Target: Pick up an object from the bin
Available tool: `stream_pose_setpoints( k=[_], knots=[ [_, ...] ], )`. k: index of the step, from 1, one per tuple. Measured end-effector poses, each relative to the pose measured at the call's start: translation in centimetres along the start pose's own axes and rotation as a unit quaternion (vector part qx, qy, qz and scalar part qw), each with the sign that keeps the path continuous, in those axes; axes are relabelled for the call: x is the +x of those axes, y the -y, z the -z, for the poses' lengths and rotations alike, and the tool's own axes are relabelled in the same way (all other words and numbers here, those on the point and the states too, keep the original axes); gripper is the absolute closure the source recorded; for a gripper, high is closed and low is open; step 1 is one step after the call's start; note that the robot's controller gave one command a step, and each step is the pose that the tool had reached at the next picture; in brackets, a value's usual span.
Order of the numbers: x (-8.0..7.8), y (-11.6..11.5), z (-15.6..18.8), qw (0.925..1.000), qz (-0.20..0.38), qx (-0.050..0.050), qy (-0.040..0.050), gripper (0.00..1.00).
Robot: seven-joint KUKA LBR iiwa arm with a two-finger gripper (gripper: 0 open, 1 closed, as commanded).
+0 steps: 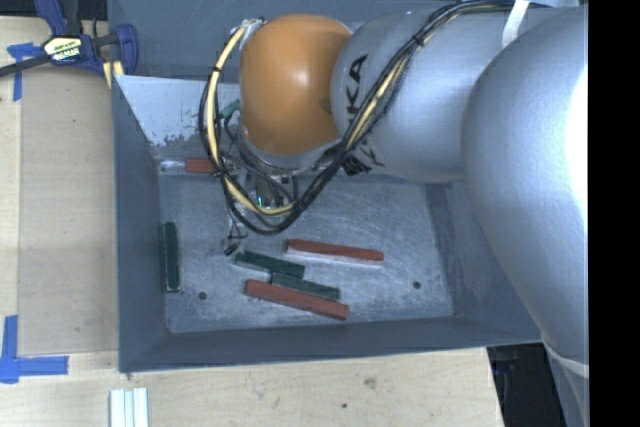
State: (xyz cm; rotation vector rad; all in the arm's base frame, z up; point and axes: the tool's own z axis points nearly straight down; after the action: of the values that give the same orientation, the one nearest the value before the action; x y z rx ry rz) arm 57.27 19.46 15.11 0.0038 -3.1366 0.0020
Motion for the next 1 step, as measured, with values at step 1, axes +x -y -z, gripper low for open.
stream_pose_setpoints(
  k=[1],
  knots=[
    [2.93, 9.52, -8.38, 0.9998, 0.02, 0.0, 0.001, 0.0]
  ],
)
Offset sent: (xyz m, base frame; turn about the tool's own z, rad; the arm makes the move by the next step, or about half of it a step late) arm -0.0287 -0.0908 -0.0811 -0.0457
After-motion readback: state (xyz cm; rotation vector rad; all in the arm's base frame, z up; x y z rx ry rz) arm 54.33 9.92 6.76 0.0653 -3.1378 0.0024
